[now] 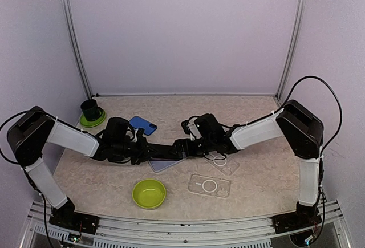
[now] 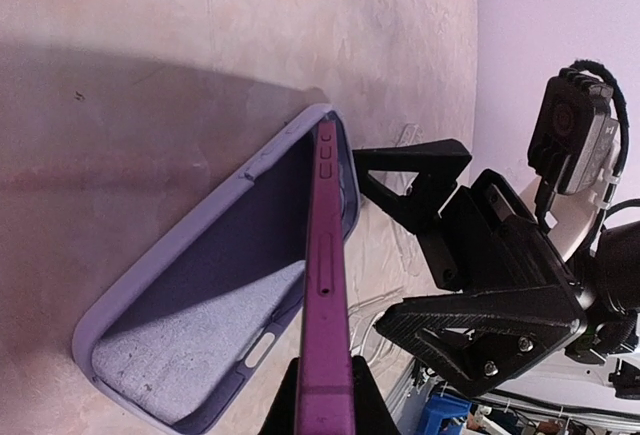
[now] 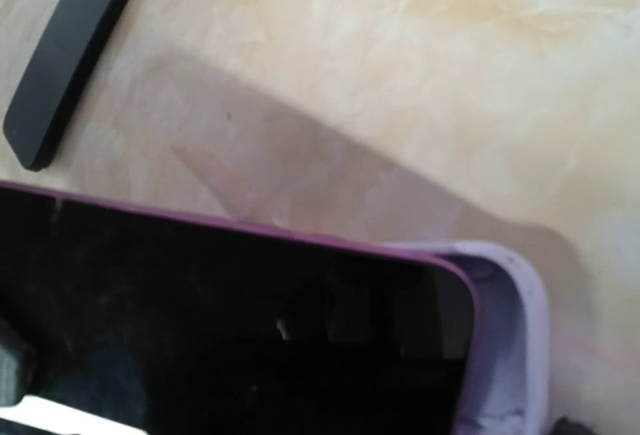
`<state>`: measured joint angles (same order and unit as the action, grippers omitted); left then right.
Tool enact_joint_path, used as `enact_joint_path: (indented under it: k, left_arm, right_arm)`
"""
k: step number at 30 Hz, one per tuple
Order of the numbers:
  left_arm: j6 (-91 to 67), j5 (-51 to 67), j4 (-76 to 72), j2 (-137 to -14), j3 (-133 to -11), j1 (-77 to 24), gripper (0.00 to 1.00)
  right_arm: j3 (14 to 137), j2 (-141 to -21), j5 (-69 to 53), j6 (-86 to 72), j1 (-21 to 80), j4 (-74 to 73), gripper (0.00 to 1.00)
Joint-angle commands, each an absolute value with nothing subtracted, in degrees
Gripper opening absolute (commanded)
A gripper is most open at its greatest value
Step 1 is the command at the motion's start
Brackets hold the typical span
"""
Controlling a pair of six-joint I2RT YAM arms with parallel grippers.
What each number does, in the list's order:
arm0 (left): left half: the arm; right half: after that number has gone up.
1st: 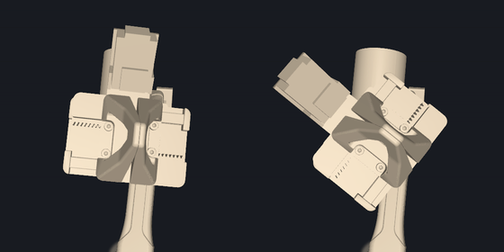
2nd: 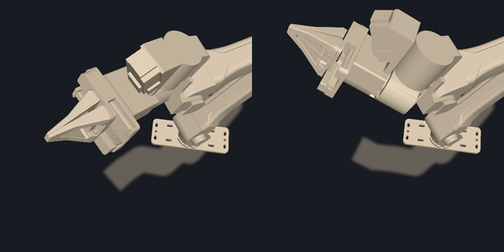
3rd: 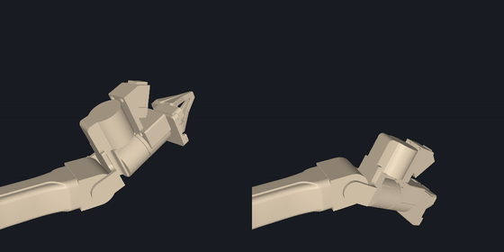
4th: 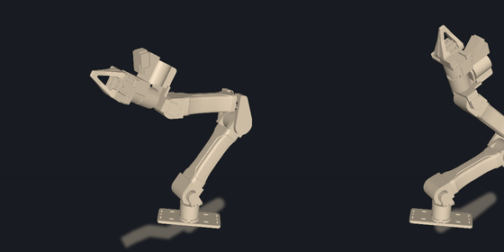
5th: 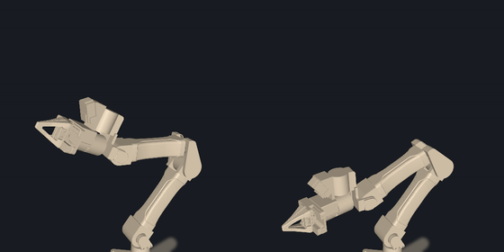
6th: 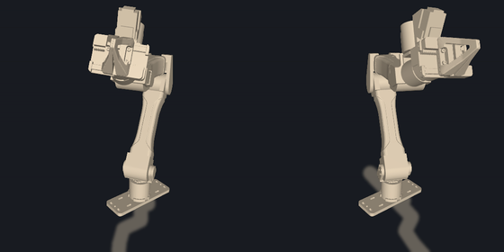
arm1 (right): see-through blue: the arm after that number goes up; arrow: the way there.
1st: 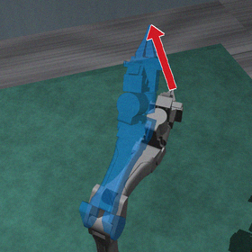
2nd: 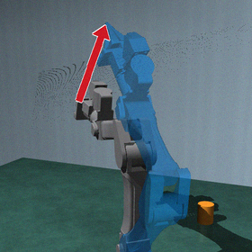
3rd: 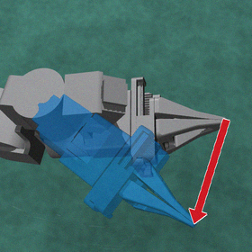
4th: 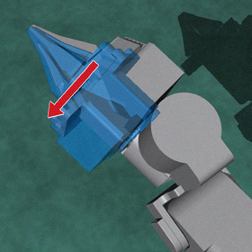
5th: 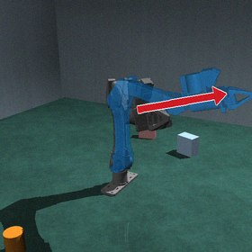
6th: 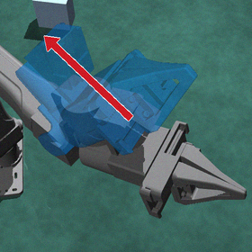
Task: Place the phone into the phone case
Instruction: Press the top corners of the phone case.
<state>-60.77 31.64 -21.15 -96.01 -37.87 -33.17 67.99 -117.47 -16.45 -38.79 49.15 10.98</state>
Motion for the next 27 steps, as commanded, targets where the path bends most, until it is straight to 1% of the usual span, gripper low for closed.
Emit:
enact_joint_path:
  k: [1,10,17,27]
  left_arm:
    - [-62.7,35.2,-21.2,-97.9,-36.0,-33.5,0.0]
    - [-65.4,33.5,-22.2,-97.3,-34.7,-33.5,0.0]
    - [-68.1,29.6,-21.5,-95.9,-32.4,-33.5,0.0]
    - [-73.3,29.1,-29.7,-97.4,-28.2,-33.6,0.0]
  right_arm:
    - [69.0,-119.3,-18.1,-38.9,51.0,10.5,1.0]
    - [69.3,-119.3,-17.9,-38.9,51.5,10.0,1.0]
    - [69.3,-119.1,-17.6,-39.1,51.8,10.0,1.0]
    - [68.4,-118.7,-18.1,-40.1,53.5,11.2,1.0]
